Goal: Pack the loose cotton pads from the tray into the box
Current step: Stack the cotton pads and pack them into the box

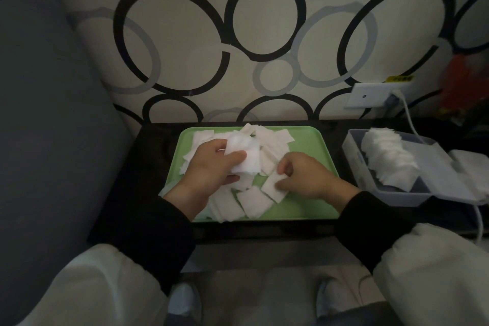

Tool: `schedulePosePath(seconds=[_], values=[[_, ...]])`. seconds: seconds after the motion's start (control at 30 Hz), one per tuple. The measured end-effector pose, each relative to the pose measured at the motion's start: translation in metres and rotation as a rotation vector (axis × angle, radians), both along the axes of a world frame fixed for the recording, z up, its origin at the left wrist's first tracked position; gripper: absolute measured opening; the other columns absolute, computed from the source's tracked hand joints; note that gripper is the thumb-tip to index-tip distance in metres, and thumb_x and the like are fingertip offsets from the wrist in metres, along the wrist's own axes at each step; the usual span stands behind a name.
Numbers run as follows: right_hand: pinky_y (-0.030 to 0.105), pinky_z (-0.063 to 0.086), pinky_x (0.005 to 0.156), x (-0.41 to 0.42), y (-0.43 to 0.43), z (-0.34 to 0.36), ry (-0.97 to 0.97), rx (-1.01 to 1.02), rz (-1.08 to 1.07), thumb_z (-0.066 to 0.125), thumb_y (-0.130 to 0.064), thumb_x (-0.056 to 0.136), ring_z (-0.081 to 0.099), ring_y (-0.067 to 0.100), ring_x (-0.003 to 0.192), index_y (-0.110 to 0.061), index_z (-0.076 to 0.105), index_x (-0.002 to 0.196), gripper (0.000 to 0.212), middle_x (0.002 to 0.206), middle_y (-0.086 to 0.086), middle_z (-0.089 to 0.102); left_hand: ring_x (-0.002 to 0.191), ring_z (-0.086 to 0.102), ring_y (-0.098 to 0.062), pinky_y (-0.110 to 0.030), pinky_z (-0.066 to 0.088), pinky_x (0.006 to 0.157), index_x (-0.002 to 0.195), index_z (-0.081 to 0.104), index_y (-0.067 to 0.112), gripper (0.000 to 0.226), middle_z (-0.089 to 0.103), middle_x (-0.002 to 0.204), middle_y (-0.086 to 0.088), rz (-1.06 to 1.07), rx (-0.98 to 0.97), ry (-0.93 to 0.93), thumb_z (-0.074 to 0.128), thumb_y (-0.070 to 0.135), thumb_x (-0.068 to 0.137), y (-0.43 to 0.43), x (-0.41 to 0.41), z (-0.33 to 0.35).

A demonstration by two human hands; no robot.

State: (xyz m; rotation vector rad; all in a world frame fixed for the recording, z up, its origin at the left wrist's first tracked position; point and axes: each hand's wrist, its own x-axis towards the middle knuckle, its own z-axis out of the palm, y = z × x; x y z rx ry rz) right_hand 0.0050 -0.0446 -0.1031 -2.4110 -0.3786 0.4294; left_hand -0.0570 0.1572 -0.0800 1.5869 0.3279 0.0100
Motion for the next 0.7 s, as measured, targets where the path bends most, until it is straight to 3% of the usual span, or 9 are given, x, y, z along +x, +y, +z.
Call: schedulePosePath(seconds=[0.07,0.2,0.27,0.33,0.47,0.7], values=[[0.028,0.052,0.068,-0.003,-0.005,0.014,0.093,0.285,-0.045,0.078,-0.003,0.077,0.062,0.021,0.079,-0.017,0.058,0.091,0.028,0.092,0.007,0.064,0.101,0.068,-0.022,-0.032,0.061,0.073,0.116,0.066,0.011,0.027,0.069,0.111,-0.007,-0.001,0.010,0.011,0.070,0.019,0.091,0.002,0.001,-0.001],[0.030,0.057,0.066,-0.012,-0.010,0.043,0.177,0.761,-0.055,0.073,0.008,0.079,0.067,0.028,0.086,-0.009,0.060,0.101,0.031,0.103,0.026,0.070,0.099,0.069,-0.022,-0.035,0.062,0.075,0.112,0.069,0.011,0.023,0.070,0.111,-0.007,-0.042,0.028,0.034,0.071,0.018,0.090,0.000,-0.001,-0.003],[0.043,0.055,0.078,-0.015,-0.009,0.047,0.257,0.892,-0.039,0.071,0.009,0.077,0.066,0.034,0.089,-0.009,0.061,0.100,0.031,0.106,0.032,0.068,0.095,0.071,-0.021,-0.034,0.062,0.073,0.108,0.070,0.011,0.020,0.074,0.106,-0.007,-0.074,0.036,0.029,0.072,0.016,0.089,-0.005,-0.003,-0.003],[0.051,0.052,0.086,-0.016,-0.005,0.045,0.287,0.880,-0.030,0.073,0.007,0.075,0.064,0.037,0.089,-0.008,0.062,0.099,0.031,0.098,0.032,0.067,0.088,0.073,-0.018,-0.035,0.063,0.073,0.107,0.071,0.011,0.019,0.076,0.102,-0.006,-0.104,0.024,0.022,0.074,0.015,0.088,-0.009,-0.004,-0.001],[0.039,0.058,0.072,-0.020,0.000,0.042,0.243,0.775,-0.067,0.079,0.006,0.073,0.065,0.027,0.076,-0.007,0.062,0.096,0.031,0.074,0.010,0.064,0.086,0.074,-0.015,-0.033,0.063,0.073,0.102,0.073,0.016,0.013,0.078,0.095,-0.001,-0.173,-0.024,0.013,0.072,0.014,0.089,-0.019,-0.005,0.003],[0.027,0.054,0.056,-0.019,0.000,0.041,0.196,0.746,-0.142,0.082,0.007,0.069,0.061,0.021,0.068,-0.007,0.062,0.095,0.036,0.073,0.007,0.062,0.088,0.072,-0.014,-0.032,0.062,0.078,0.102,0.074,0.015,0.014,0.077,0.098,-0.002,-0.215,-0.060,0.029,0.062,0.021,0.097,-0.025,-0.004,0.006]])
